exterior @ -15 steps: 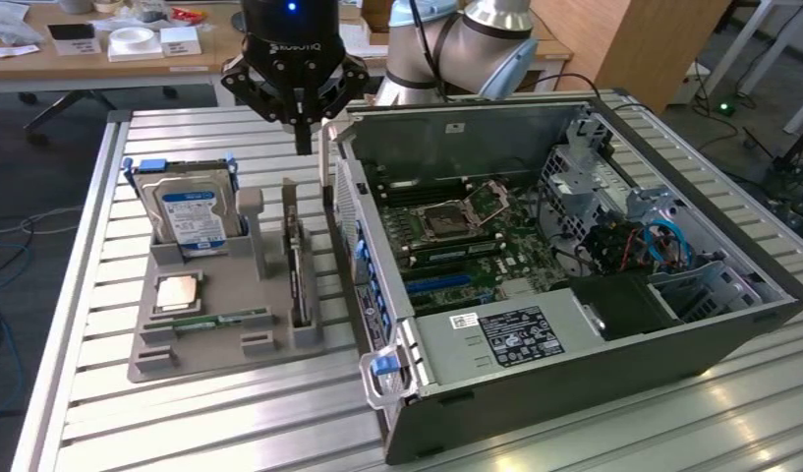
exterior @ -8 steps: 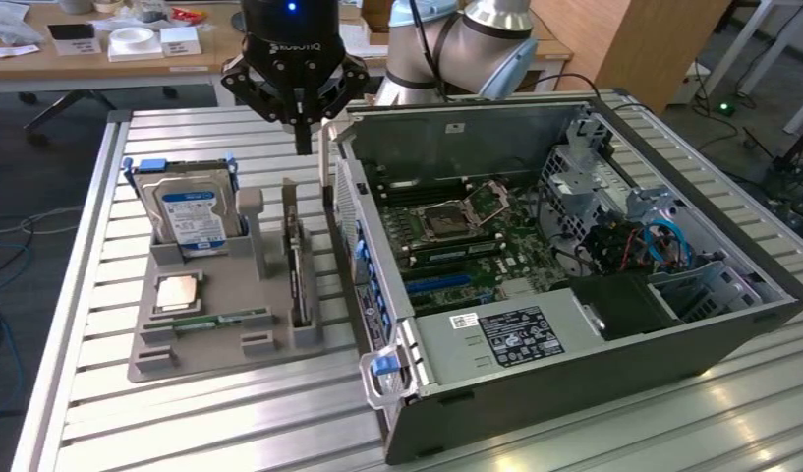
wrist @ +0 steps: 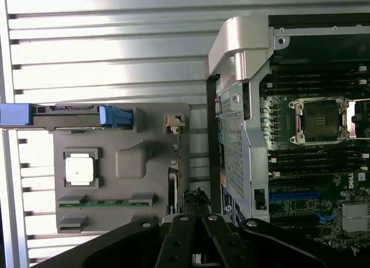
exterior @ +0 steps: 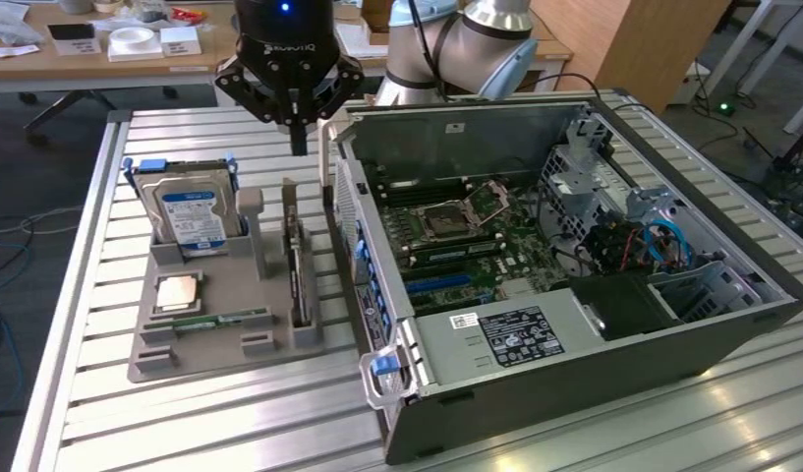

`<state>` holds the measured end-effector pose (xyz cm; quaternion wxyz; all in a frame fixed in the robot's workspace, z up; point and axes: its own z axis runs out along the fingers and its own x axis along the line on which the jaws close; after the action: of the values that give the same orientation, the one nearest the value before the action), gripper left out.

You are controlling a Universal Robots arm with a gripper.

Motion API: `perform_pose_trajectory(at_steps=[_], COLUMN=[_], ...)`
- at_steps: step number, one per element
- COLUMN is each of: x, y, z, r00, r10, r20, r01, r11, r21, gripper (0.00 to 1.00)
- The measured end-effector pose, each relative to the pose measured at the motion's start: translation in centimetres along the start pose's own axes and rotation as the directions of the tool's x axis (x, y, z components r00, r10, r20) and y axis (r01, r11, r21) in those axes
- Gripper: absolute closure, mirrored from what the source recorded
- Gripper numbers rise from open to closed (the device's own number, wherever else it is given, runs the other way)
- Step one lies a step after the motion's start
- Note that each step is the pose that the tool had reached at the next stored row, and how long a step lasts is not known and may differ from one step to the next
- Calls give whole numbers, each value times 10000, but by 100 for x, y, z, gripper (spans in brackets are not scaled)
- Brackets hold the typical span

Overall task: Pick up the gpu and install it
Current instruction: 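Reach for the gpu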

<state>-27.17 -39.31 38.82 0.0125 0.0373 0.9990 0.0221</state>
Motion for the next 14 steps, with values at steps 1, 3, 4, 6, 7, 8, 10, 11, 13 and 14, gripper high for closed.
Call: perform_pose_trajectory(at_steps=[1, 3, 4, 6, 7, 8, 10, 11, 13, 14], x=[0, 1, 1, 1, 1, 1, 1, 1, 12, 22], y=[0, 0, 0, 0, 0, 0, 0, 0, -1, -2], z=[0, 0, 0, 0, 0, 0, 0, 0, 0, -1], r00=[10000, 10000, 10000, 10000, 10000, 10000, 10000, 10000, 10000, 10000], r10=[0, 1, 2, 1, 2, 1, 1, 1, 4, 3], r20=[0, 0, 0, -1, 0, 0, 0, -1, 2, 5], r01=[0, -1, -2, -1, -2, -1, -1, -1, -4, -3], r11=[10000, 10000, 10000, 10000, 10000, 10000, 10000, 10000, 10000, 10000], r21=[0, 0, 0, 0, 0, 0, 0, 0, 0, 0], gripper=[89, 89, 89, 89, 89, 89, 89, 89, 89, 89])
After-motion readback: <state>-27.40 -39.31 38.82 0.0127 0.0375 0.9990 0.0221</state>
